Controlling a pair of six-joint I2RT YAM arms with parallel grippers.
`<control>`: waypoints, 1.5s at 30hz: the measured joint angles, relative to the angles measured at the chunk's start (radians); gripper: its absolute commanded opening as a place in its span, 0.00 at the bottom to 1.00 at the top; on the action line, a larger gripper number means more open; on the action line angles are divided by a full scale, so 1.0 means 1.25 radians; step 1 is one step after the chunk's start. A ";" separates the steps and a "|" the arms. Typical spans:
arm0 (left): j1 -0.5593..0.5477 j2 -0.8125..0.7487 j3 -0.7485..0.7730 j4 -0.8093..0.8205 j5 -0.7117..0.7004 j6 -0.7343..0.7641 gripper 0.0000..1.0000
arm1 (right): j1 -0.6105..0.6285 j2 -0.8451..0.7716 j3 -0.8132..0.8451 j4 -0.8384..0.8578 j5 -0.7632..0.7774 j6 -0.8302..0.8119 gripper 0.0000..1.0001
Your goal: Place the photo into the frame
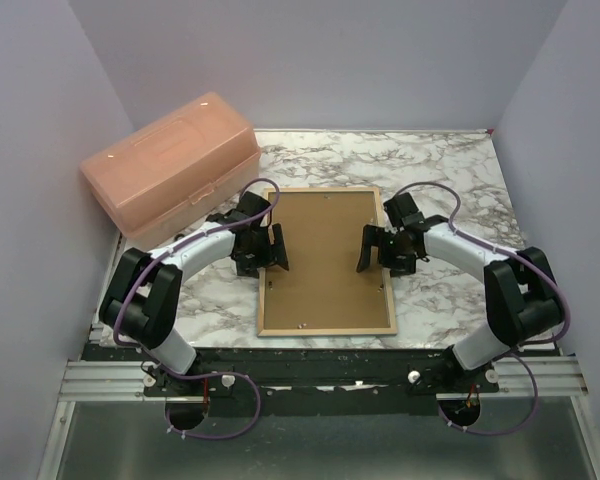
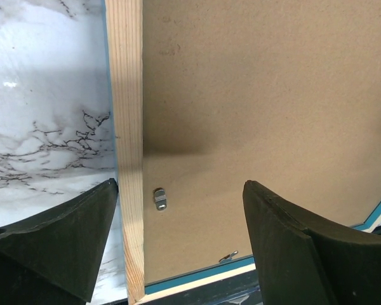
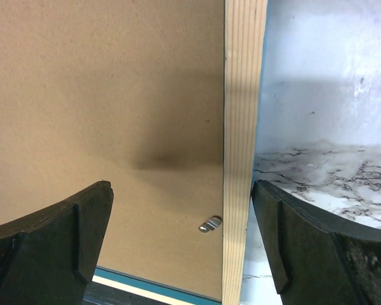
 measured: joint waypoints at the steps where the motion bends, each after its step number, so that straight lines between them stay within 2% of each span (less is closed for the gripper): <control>1: -0.003 0.000 0.000 -0.003 -0.004 -0.002 0.80 | 0.000 -0.009 -0.008 0.002 0.000 0.002 1.00; 22: -0.015 -0.105 -0.048 -0.053 -0.038 -0.010 0.76 | 0.000 -0.088 -0.106 0.041 -0.032 0.017 0.95; 32: -0.038 -0.108 -0.148 0.007 -0.044 -0.027 0.69 | 0.000 -0.140 -0.162 0.097 -0.036 0.036 0.88; 36: -0.052 -0.101 -0.148 0.028 -0.062 -0.031 0.67 | 0.000 -0.150 -0.177 0.110 -0.040 0.046 0.85; 42: -0.057 -0.096 -0.149 0.041 -0.085 -0.049 0.58 | -0.001 -0.146 -0.177 0.112 -0.047 0.050 0.84; 45: -0.057 -0.096 -0.149 0.041 -0.098 -0.056 0.58 | -0.001 -0.146 -0.177 0.112 -0.047 0.050 0.84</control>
